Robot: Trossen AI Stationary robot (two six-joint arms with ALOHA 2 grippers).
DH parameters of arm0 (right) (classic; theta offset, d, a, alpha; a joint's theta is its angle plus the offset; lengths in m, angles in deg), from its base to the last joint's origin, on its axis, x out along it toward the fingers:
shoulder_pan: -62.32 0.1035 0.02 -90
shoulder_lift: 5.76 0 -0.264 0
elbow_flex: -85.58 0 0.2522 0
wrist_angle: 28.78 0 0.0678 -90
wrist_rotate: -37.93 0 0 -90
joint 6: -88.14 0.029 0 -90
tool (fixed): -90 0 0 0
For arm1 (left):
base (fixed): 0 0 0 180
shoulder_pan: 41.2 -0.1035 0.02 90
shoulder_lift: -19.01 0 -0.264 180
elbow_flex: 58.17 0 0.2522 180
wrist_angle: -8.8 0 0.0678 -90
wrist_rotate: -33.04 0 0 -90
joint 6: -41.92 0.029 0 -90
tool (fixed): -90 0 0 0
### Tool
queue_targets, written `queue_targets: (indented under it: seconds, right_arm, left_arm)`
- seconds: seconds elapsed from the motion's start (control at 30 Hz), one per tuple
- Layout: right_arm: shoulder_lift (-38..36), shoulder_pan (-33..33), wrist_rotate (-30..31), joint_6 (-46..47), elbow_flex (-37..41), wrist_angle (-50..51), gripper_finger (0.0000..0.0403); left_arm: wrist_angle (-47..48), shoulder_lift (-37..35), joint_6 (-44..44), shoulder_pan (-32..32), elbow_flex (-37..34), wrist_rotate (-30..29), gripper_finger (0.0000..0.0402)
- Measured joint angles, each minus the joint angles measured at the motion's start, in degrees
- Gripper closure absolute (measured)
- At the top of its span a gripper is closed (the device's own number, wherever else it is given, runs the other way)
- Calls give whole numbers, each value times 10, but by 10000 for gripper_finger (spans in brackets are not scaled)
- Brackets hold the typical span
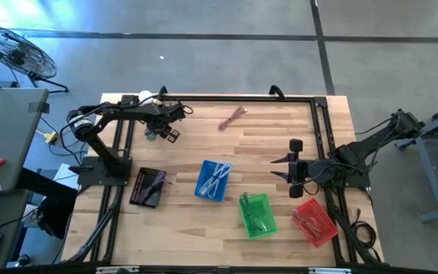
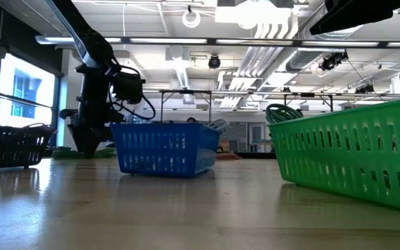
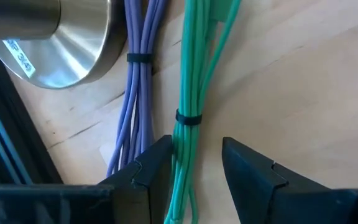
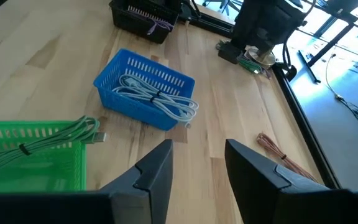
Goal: Pick & Place USB Port
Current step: Put the green USB cable into the green bin
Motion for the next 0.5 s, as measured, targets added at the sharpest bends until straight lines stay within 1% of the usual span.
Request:
queue_targets:
  seconds: [0.1,0.17,0.23,0.27,0.4,0.5]
  right_arm:
    - [0,0,0,0,0,0,265]
    - [0,0,0,0,0,0,265]
    - [0,0,0,-1,0,-1,265]
    - [0,0,0,-1,0,-2,265]
    - [0,0,0,-1,0,-2,265]
    - [0,0,0,-1,0,-2,265]
  left_arm:
    - [1,3,-4,-6,0,11,284]
    - [1,3,-4,-7,0,21,321]
    - [3,4,-3,-7,-1,16,371]
    - [4,4,-2,-7,-1,16,384]
    - [4,3,-3,-6,-1,14,390]
    - [7,-8,-4,7,0,8,395]
